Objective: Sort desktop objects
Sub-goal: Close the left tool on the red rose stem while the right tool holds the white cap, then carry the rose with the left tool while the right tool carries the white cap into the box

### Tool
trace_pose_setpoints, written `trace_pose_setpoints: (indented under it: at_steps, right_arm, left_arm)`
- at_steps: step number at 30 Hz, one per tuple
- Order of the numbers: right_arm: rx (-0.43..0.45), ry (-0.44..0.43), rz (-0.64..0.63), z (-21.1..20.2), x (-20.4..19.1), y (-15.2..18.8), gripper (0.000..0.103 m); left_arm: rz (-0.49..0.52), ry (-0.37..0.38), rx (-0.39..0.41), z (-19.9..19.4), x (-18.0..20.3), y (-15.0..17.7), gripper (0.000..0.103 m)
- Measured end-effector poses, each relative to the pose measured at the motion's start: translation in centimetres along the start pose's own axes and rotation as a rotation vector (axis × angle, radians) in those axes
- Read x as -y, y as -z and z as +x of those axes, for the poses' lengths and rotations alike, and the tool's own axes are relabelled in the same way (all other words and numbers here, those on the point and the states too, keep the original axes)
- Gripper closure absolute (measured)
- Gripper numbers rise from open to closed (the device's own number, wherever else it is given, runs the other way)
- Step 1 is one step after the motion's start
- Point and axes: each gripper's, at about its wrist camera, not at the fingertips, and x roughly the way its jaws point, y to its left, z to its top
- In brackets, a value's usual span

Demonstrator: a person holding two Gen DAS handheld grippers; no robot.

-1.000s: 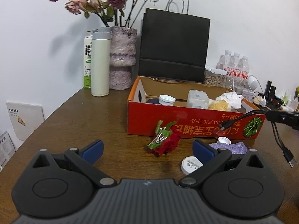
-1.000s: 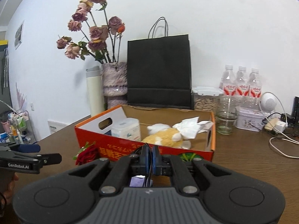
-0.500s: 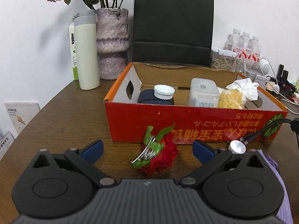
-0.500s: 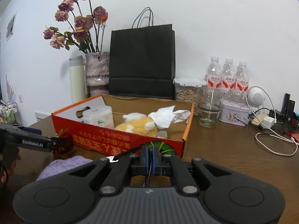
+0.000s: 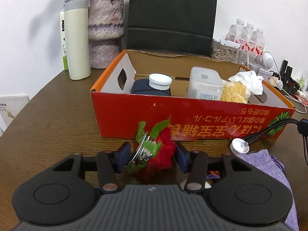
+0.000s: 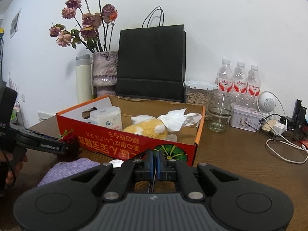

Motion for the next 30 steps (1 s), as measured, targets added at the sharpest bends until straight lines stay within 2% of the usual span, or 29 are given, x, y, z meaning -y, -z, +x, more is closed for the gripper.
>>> trace_pose_setpoints:
  at_steps: [3, 9, 19, 30]
  right_arm:
    - [0.011, 0.001, -0.008, -0.3, -0.2, 0.0, 0.1]
    - [0.033, 0.0, -0.017, -1.0, -0.9, -0.3, 0.1]
    - [0.122, -0.004, -0.03, -3.3, -1.7, -1.2, 0.1]
    - [0.291, -0.033, -0.01, -5.3, -2.1, -5.5, 0.1]
  left_arm:
    - [0.004, 0.001, 0.015, -0.1, 0.1, 0.1, 0.061]
    - [-0.022, -0.004, 0.045, -0.5, 0.3, 0.1, 0.066]
    - [-0.031, -0.02, 0.136, -3.9, 0.9, -0.4, 0.067]
    - [-0.028, 0.03, 0.324, -9.2, 2.0, -3.4, 0.067]
